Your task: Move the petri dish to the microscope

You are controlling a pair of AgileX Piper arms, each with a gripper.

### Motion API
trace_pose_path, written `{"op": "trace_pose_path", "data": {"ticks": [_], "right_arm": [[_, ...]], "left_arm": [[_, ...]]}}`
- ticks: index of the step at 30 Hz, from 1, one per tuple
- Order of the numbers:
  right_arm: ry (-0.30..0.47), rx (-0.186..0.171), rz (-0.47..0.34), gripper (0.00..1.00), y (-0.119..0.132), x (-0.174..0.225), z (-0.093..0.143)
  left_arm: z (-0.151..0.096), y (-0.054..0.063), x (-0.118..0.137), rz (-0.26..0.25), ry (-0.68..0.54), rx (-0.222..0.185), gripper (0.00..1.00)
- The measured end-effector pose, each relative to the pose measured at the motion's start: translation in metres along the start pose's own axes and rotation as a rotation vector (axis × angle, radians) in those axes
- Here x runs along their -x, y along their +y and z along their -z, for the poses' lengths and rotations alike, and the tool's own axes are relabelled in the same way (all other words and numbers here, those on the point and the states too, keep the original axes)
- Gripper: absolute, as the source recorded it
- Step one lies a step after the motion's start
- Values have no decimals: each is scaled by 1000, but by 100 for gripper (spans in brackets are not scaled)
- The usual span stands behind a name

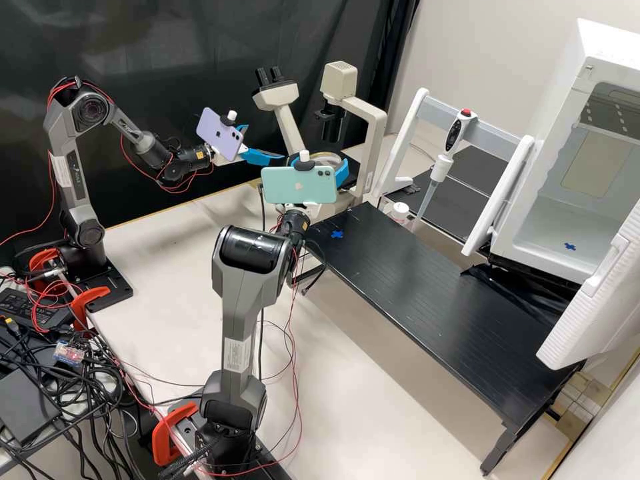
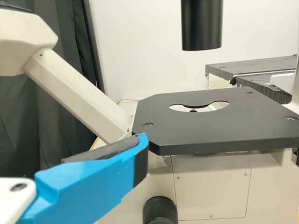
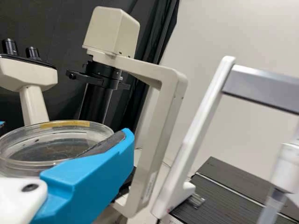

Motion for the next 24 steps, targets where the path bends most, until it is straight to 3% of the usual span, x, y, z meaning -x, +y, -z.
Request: {"op": "trace_pose_path", "data": {"ticks": [6,20,24], "right_arm": [[-23,-12,18,0,-10,-35,3],[-135,-60,188,0,-55,-95,-16],[-133,-74,188,0,-59,-112,-17]], "left_arm": [[0,0,0,0,0,0,100],[0,0,0,0,0,0,100],[0,0,0,0,0,0,100]]}}
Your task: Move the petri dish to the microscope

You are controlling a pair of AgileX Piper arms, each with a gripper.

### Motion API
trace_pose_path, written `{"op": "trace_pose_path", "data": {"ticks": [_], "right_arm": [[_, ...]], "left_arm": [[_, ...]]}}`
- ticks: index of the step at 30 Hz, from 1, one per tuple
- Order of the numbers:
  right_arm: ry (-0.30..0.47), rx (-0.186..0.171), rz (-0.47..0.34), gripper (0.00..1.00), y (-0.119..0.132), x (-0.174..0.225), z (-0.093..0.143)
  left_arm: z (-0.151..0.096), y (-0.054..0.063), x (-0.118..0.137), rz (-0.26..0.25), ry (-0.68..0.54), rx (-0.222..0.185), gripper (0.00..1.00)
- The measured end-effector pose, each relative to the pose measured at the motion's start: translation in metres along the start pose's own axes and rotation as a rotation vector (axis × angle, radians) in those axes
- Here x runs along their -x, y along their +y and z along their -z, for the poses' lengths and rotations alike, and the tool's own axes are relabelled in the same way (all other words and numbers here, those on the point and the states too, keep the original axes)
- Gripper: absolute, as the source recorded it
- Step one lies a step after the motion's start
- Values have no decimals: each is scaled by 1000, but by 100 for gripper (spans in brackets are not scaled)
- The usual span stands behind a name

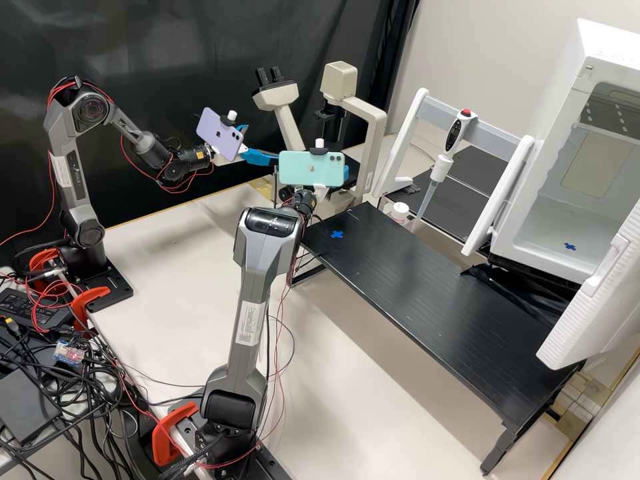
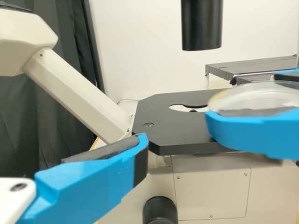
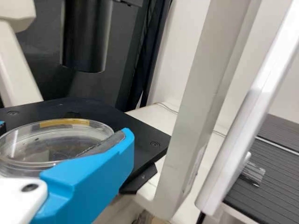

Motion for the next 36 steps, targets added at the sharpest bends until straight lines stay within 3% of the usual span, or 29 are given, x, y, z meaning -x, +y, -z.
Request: {"op": "trace_pose_path", "data": {"ticks": [19,25,28,35,36], "right_arm": [[-57,-135,75,0,1,-51,-17],[-22,-110,103,0,0,-52,-12],[-19,-122,105,0,0,-52,-12],[-14,-111,114,0,-1,-53,-12],[-9,-116,114,100,-1,-54,-12]], "left_arm": [[0,0,0,0,0,0,100],[0,0,0,0,0,0,100],[0,0,0,0,0,0,100],[0,0,0,0,0,0,100],[0,0,0,0,0,0,100]]}}
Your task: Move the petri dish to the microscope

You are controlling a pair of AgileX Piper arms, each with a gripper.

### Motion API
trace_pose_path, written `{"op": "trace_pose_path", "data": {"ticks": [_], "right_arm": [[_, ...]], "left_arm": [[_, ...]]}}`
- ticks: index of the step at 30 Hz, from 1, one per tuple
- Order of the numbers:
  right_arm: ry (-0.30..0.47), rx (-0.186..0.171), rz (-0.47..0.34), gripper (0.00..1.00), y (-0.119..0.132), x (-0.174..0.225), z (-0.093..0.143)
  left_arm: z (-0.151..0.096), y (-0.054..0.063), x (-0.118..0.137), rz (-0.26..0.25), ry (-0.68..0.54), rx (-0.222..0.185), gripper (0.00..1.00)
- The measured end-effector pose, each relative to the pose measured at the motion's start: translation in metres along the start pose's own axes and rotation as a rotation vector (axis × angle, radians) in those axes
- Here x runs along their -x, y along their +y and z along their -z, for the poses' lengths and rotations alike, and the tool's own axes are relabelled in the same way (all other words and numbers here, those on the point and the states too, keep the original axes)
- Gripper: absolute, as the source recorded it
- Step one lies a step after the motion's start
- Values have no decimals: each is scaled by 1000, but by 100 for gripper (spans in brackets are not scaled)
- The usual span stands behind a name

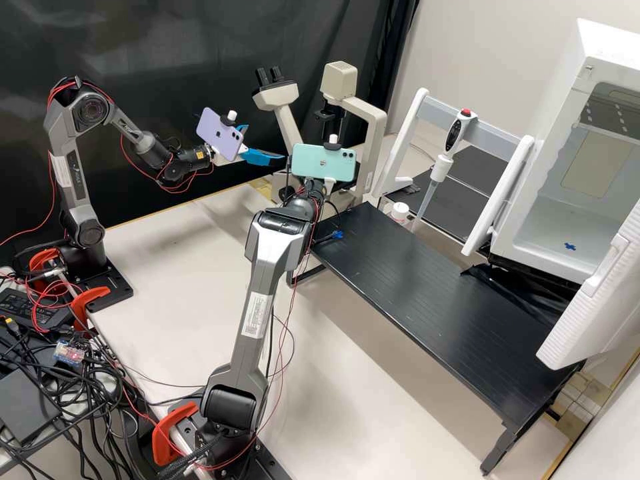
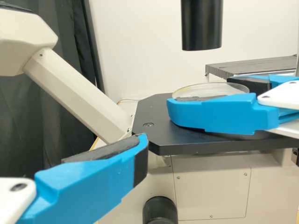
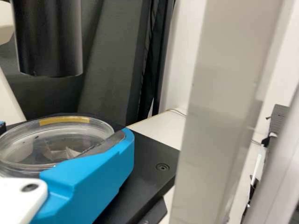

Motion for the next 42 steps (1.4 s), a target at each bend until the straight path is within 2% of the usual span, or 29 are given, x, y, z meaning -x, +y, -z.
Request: {"op": "trace_pose_path", "data": {"ticks": [10,15,24,28,36,42], "right_arm": [[6,22,32,100,-2,-4,-8],[12,4,41,100,-1,-4,-9],[12,-1,55,100,1,11,-16],[21,-8,41,100,10,36,-17],[51,13,0,100,30,105,-10],[156,46,-123,100,53,163,-8]], "left_arm": [[0,0,0,0,0,0,100],[0,0,0,0,0,0,100],[0,0,0,0,0,0,100],[0,0,0,0,0,0,100],[0,0,0,0,0,0,100],[0,0,0,0,0,0,100]]}}
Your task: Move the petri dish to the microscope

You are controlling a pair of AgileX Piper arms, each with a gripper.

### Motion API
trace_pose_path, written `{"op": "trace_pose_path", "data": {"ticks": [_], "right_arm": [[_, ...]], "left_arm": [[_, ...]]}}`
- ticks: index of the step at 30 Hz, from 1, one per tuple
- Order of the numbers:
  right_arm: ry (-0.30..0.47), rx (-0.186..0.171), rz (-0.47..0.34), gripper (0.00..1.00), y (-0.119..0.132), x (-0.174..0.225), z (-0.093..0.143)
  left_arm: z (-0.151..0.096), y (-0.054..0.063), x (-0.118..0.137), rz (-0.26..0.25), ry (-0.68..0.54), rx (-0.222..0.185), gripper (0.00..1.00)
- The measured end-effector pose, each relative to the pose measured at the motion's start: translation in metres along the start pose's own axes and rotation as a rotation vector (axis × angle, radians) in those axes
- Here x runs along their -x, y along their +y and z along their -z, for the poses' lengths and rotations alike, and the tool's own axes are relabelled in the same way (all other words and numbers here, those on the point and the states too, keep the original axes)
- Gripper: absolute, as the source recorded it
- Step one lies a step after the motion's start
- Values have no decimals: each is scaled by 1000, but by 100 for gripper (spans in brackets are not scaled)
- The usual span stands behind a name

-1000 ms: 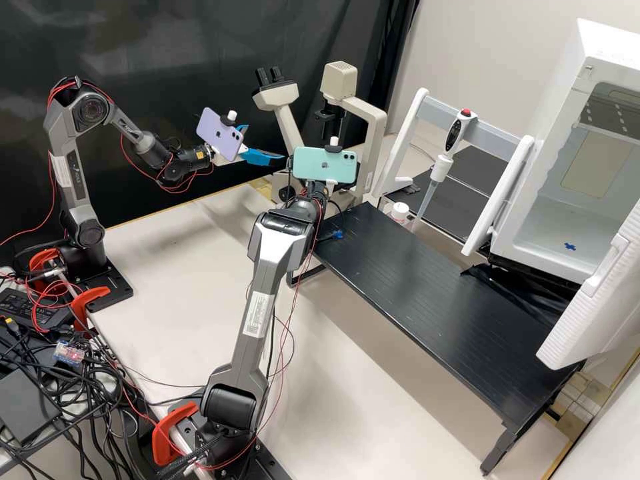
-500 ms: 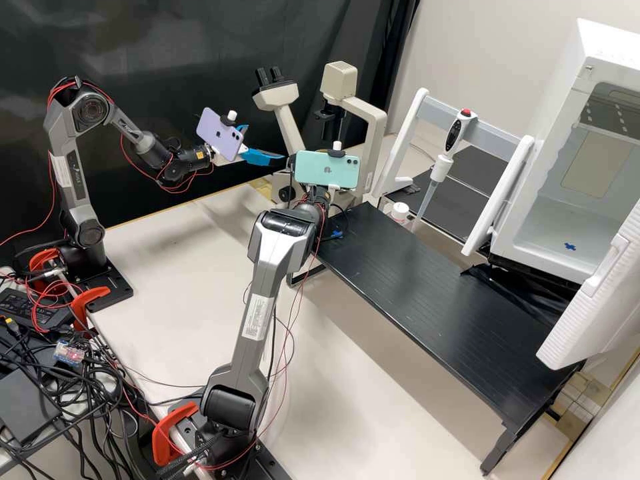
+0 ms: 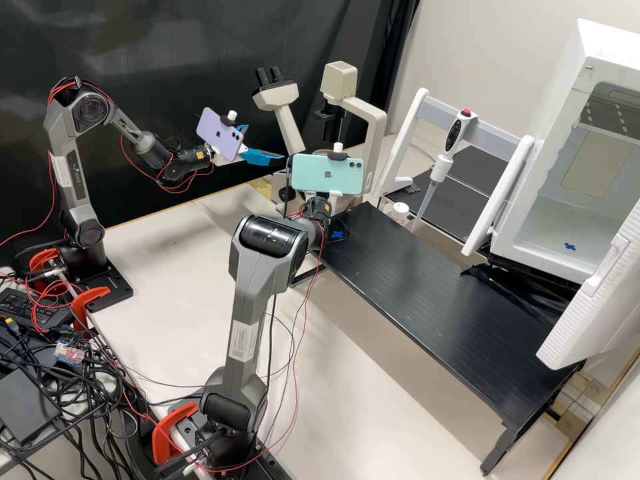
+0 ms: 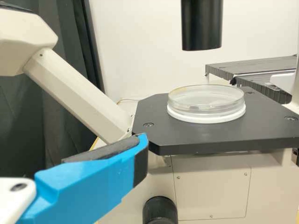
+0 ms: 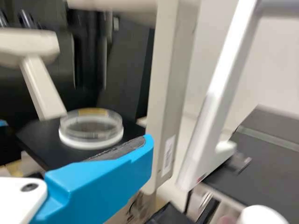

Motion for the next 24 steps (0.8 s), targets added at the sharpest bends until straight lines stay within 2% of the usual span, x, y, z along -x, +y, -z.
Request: {"op": "trace_pose_path", "data": {"ticks": [2,7,11,13,15,19,23,24], "right_arm": [[27,10,-46,100,8,21,-2],[36,19,-141,100,18,67,-13],[-21,52,-206,100,14,98,-28],[-77,81,-263,100,11,115,-37],[-155,92,-314,100,8,129,-45],[-304,84,-374,100,4,152,-62],[-384,69,-392,100,4,168,-75],[-396,52,-395,100,4,172,-78]], "left_arm": [[0,0,0,0,0,0,100],[0,0,0,0,0,0,100],[0,0,0,0,0,0,100],[0,0,0,0,0,0,100],[0,0,0,0,0,0,100],[0,0,0,0,0,0,100],[0,0,0,0,0,0,100],[0,0,0,0,0,0,100]]}}
